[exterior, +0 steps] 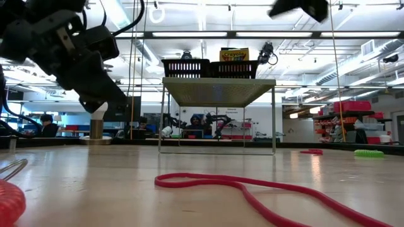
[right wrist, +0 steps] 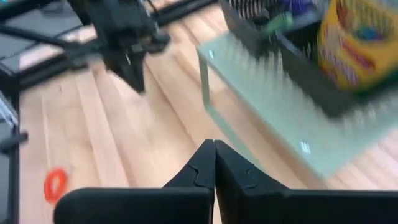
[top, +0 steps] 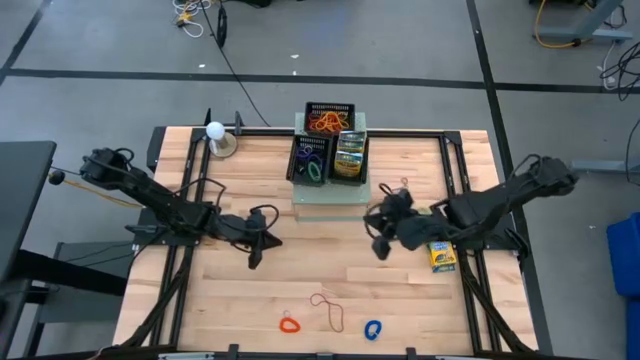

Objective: Pick & Place Office Desk Supplies
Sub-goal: Put the orange spiral keychain into the bottom left black bin

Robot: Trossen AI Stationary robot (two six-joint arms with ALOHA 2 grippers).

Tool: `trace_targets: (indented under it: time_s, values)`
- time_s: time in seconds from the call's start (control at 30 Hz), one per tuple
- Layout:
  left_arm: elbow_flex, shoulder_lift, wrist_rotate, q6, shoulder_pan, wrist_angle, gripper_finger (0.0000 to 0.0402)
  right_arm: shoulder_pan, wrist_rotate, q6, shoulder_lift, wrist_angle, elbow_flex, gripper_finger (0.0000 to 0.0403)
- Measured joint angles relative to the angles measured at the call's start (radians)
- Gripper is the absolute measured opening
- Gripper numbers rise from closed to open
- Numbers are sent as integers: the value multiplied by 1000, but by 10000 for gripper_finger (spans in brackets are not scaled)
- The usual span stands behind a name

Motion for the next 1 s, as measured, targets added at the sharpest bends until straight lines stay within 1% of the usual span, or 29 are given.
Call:
trace_targets:
  time_s: [0.07, 0.2, 0.27, 0.37, 0.5, 0.67, 0.77, 0.9, 1.0]
  values:
    - [36, 0, 0, -7, -11, -62, 16, 16, 7, 15, -57, 1, -83, 4]
    - [133, 0, -41, -27, -42, -260, 16, 19, 2, 25, -188, 33, -257, 6]
    - [183, 0, -52, -92, -61, -359, 16, 19, -18, 25, -256, 58, -326, 4]
    - [250, 14, -52, -173, -99, -468, 16, 24, -22, 5, -341, 76, -404, 3]
    - [343, 76, -52, -260, -151, -603, 16, 31, -20, 2, -423, 103, -493, 8]
    - [453, 223, -51, -388, -174, -649, 16, 29, -20, 7, -464, 144, -593, 26]
    - [526, 328, -44, -416, -178, -652, 16, 29, -22, 7, -462, 158, -633, 34]
    - [620, 448, 13, -474, -178, -668, 16, 29, -14, -4, -460, 196, -664, 40]
    - [687, 508, 46, -517, -192, -690, 16, 29, -5, -41, -460, 241, -677, 40]
